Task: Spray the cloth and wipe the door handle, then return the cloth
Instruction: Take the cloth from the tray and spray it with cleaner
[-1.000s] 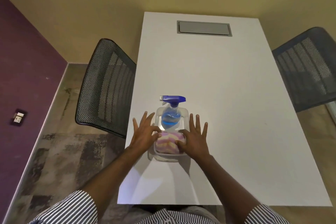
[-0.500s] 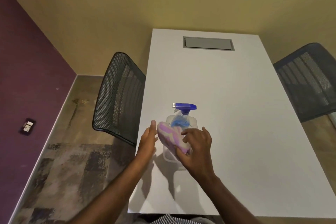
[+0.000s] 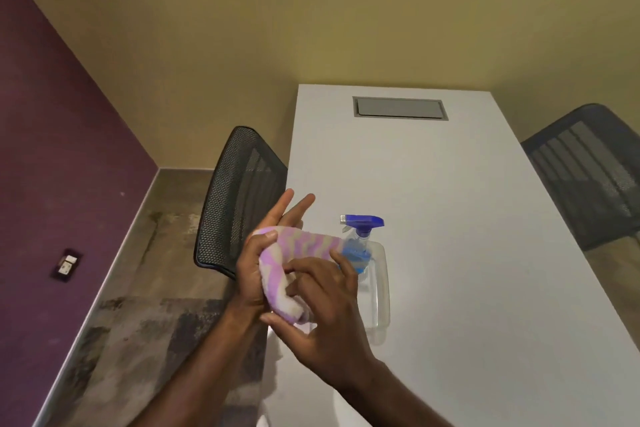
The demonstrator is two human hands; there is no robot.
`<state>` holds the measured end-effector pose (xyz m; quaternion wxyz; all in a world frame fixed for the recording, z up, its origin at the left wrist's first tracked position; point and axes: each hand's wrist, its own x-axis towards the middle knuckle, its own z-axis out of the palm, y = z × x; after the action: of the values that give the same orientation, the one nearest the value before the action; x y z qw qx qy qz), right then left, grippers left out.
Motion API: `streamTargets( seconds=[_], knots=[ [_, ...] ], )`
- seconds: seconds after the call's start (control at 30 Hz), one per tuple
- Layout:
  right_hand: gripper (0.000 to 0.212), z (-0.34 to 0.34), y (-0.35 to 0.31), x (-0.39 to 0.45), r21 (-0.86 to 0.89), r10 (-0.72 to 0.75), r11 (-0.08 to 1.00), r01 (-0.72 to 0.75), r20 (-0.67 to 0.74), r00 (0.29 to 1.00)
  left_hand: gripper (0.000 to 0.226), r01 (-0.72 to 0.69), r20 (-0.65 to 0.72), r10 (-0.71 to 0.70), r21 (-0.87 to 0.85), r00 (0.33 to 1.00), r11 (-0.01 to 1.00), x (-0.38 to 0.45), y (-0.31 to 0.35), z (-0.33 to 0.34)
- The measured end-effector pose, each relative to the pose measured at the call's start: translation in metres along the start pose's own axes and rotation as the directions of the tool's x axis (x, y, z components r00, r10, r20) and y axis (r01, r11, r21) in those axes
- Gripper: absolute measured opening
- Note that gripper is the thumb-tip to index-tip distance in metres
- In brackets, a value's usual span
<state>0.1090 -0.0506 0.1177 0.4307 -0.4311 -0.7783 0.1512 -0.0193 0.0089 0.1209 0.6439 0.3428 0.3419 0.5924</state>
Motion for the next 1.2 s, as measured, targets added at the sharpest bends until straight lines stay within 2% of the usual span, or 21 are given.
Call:
streamTargets(
  seconds=[0.07, 0.13, 0.17, 0.23, 0.3, 0.37, 0.47, 0.57, 0.63, 0.73, 0.9, 1.07, 1.2],
  knots=[
    [0.03, -0.007, 0.002, 0.001, 0.102, 0.003, 0.995, -0.005, 0.019, 1.0, 0.06, -0.005, 0.024, 0.006, -0.063, 1.0, 0.998, 0.002, 0.008, -0.005],
    [0.009, -0.016, 0.015, -0.001, 0.251, 0.057, 0.967, -0.034, -0.085, 0.995, 0.07, -0.007, 0.066, 0.017, -0.154, 0.998, 0.988, 0.007, 0.018, -0.012],
    [0.003, -0.022, 0.027, -0.003, 0.314, 0.141, 0.946, -0.085, -0.163, 0.976, 0.07, -0.005, 0.08, 0.021, -0.198, 0.997, 0.98, 0.009, 0.023, -0.015],
    [0.004, -0.035, 0.063, -0.008, 0.395, 0.391, 0.877, -0.273, -0.257, 0.884, 0.062, 0.019, 0.101, 0.015, -0.322, 0.995, 0.947, 0.015, 0.031, -0.021],
    [0.016, -0.047, 0.106, -0.011, 0.379, 0.583, 0.791, -0.481, -0.224, 0.781, 0.058, 0.062, 0.117, -0.009, -0.462, 0.993, 0.885, 0.016, 0.038, -0.022],
    [0.042, -0.052, 0.147, -0.011, 0.289, 0.67, 0.719, -0.632, -0.049, 0.741, 0.061, 0.083, 0.074, -0.051, -0.526, 0.996, 0.847, 0.017, 0.043, -0.026],
    [0.075, -0.047, 0.188, 0.001, 0.213, 0.648, 0.692, -0.69, 0.237, 0.724, 0.072, 0.136, 0.123, -0.078, -0.583, 0.989, 0.801, 0.023, 0.042, -0.027],
    [0.076, -0.034, 0.208, 0.025, 0.245, 0.536, 0.703, -0.667, 0.433, 0.724, 0.075, 0.178, 0.153, -0.108, -0.58, 0.982, 0.795, 0.027, 0.037, -0.029],
    [0.067, -0.026, 0.215, 0.042, 0.295, 0.461, 0.708, -0.642, 0.495, 0.736, 0.076, 0.209, 0.146, -0.152, -0.566, 0.977, 0.797, 0.03, 0.036, -0.033],
    [0.039, -0.019, 0.219, 0.058, 0.381, 0.39, 0.701, -0.602, 0.502, 0.772, 0.077, 0.219, 0.102, -0.194, -0.512, 0.976, 0.83, 0.033, 0.037, -0.036],
    [0.021, -0.009, 0.22, 0.06, 0.466, 0.389, 0.702, -0.538, 0.381, 0.839, 0.077, 0.193, 0.045, -0.193, -0.427, 0.98, 0.883, 0.039, 0.045, -0.043],
    [0.019, -0.011, 0.224, 0.049, 0.534, 0.467, 0.668, -0.518, 0.24, 0.851, 0.076, 0.197, 0.061, -0.19, -0.422, 0.98, 0.885, 0.048, 0.052, -0.045],
    [0.02, -0.01, 0.225, 0.032, 0.53, 0.488, 0.659, -0.533, 0.238, 0.84, 0.078, 0.203, 0.097, -0.178, -0.432, 0.979, 0.879, 0.052, 0.054, -0.039]
  ],
)
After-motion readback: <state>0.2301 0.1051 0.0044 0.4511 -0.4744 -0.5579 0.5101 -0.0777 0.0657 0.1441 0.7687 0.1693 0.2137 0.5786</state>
